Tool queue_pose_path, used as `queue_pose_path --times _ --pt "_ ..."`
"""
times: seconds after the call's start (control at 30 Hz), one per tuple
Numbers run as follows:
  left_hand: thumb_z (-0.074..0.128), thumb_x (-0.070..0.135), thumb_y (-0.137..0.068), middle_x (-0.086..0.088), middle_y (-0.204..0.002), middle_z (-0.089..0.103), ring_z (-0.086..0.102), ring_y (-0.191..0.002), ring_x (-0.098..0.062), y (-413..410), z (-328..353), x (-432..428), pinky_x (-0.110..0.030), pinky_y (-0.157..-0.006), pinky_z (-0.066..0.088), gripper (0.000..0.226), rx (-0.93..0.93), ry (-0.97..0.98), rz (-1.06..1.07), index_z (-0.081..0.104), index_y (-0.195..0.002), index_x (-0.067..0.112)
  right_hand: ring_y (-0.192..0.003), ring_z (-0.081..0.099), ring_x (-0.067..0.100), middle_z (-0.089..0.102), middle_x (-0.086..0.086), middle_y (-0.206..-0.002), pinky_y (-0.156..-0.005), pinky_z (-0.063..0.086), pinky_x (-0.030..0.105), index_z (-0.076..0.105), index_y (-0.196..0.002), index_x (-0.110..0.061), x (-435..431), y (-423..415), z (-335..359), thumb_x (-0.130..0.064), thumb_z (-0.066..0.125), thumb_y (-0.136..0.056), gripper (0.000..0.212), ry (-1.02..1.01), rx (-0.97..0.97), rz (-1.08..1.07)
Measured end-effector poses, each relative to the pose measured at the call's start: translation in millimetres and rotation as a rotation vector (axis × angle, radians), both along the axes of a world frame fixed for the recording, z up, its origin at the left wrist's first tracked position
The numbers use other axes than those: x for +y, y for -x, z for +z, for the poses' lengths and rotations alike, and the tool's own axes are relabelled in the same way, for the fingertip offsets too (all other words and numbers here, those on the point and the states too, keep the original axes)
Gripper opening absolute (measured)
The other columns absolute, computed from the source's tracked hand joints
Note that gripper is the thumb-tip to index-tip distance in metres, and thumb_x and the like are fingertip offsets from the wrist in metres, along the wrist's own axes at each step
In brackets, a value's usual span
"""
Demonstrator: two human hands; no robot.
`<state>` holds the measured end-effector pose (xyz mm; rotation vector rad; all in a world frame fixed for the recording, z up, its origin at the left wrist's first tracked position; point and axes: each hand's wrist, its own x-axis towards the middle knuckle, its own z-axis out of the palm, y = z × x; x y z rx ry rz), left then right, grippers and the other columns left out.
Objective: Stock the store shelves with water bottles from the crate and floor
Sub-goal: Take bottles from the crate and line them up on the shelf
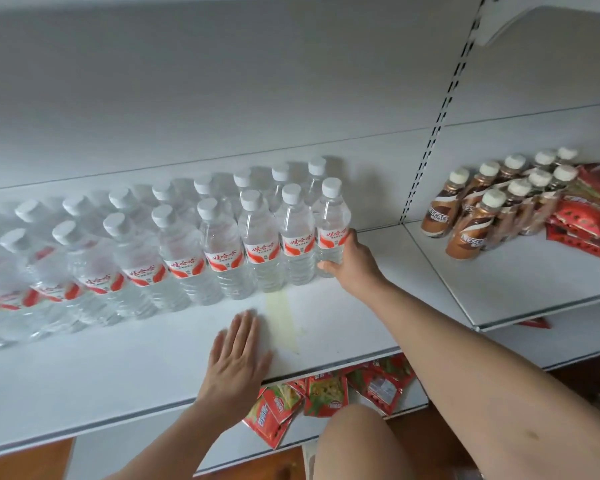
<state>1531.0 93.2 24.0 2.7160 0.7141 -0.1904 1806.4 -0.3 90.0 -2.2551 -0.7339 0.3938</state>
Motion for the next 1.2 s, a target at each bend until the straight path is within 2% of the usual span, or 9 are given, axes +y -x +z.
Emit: queue_pose_path --times 0.17,0.23,0.3,0.43,0.53,0.63,0.73,1.0,1.2 --pt "0.022 0.050 -0.106 0.012 -0.161 -0.031 -0.029 -0.150 -0.008 -0.4 13.0 1.6 -0.030 -0.123 -0.017 0.070 -0.032 0.147 0.055 -0.018 -0.158 0.025 -0.135 0.050 0.033 0.049 0.013 -0.149 -0.104 0.044 0.034 0.009 -0.158 -0.004 -20.8 24.7 -3.8 -0.019 0.075 -0.089 0.096 0.127 0.096 -0.042" --pt "0.044 0.038 -0.106 0.017 -0.165 -0.005 0.000 -0.154 -0.005 16.1 25.4 -6.6 -0.030 -0.127 0.006 0.069 -0.202 0.273 0.172 0.006 -0.162 0.025 -0.137 0.047 0.033 0.045 0.017 -0.151 -0.111 0.040 0.036 0.019 -0.155 0.001 -31.8 61.3 -6.4 -0.016 0.065 -0.095 0.078 0.075 0.081 -0.195" --pt "0.058 0.023 -0.102 0.022 -0.157 0.031 0.034 -0.140 -0.001 44.9 37.4 -23.3 -0.031 -0.116 0.034 0.055 -0.421 0.356 0.339 0.037 -0.152 0.031 -0.120 0.059 0.026 0.060 0.012 -0.129 -0.097 0.048 0.028 0.045 -0.139 -0.006 -43.3 115.4 -2.4 -0.010 0.059 -0.096 0.046 -0.116 0.107 -0.252" --pt "0.057 -0.002 -0.096 0.009 -0.102 0.074 0.067 -0.098 -0.010 112.1 52.6 -65.5 -0.035 -0.092 0.050 0.029 -0.706 0.678 0.754 0.067 -0.106 0.024 -0.085 0.070 0.006 0.072 -0.007 -0.089 -0.077 0.057 0.024 0.064 -0.102 -0.027 -54.0 240.6 10.6 -0.019 0.059 -0.097 0.011 -0.355 0.338 -0.080" --pt "0.053 -0.011 -0.092 -0.007 -0.085 0.076 0.070 -0.083 -0.029 161.5 40.7 -88.1 -0.047 -0.085 0.052 0.022 -0.791 0.936 1.102 0.069 -0.095 0.004 -0.065 0.069 0.012 0.069 -0.001 -0.070 -0.057 0.053 0.022 0.066 -0.096 -0.012 -63.5 316.0 8.3 -0.008 0.058 -0.099 0.010 -0.369 0.619 -0.043" --pt "0.053 -0.010 -0.091 -0.019 -0.072 0.073 0.066 -0.067 -0.032 205.6 32.2 -109.3 -0.036 -0.065 0.051 0.016 -0.695 1.084 1.242 0.068 -0.095 -0.006 -0.071 0.069 0.018 0.072 0.002 -0.076 -0.065 0.057 0.031 0.071 -0.095 -0.011 -83.4 363.2 -16.8 -0.013 0.061 -0.097 0.011 -0.153 0.726 0.006" --pt "0.058 -0.002 -0.094 -0.009 -0.074 0.075 0.069 -0.066 -0.018 234.9 47.0 -127.8 -0.024 -0.061 0.050 0.014 -0.594 0.969 1.042 0.070 -0.099 0.001 -0.086 0.069 0.016 0.075 -0.003 -0.085 -0.086 0.057 0.037 0.074 -0.092 -0.021 -93.0 383.9 -24.2 -0.024 0.063 -0.094 0.012 0.027 0.566 0.123" --pt "0.056 0.006 -0.097 -0.007 -0.084 0.075 0.070 -0.078 -0.019 295.3 63.6 -134.7 -0.036 -0.076 0.057 0.016 -0.607 0.776 1.053 0.069 -0.100 0.014 -0.062 0.067 0.018 0.072 0.000 -0.069 -0.069 0.059 0.048 0.067 -0.085 -0.026 -89.5 414.1 -22.5 -0.034 0.055 -0.088 0.014 0.050 0.473 0.408" --pt "0.054 0.012 -0.100 -0.004 -0.086 0.072 0.067 -0.067 -0.012 357.8 72.5 -146.2 -0.028 -0.060 0.057 0.013 -0.590 0.617 1.229 0.066 -0.100 0.019 -0.063 0.069 0.014 0.072 0.000 -0.072 -0.067 0.057 0.030 0.062 -0.091 -0.027 -64.4 465.1 -3.0 -0.021 0.051 -0.100 0.015 0.091 0.343 0.694"
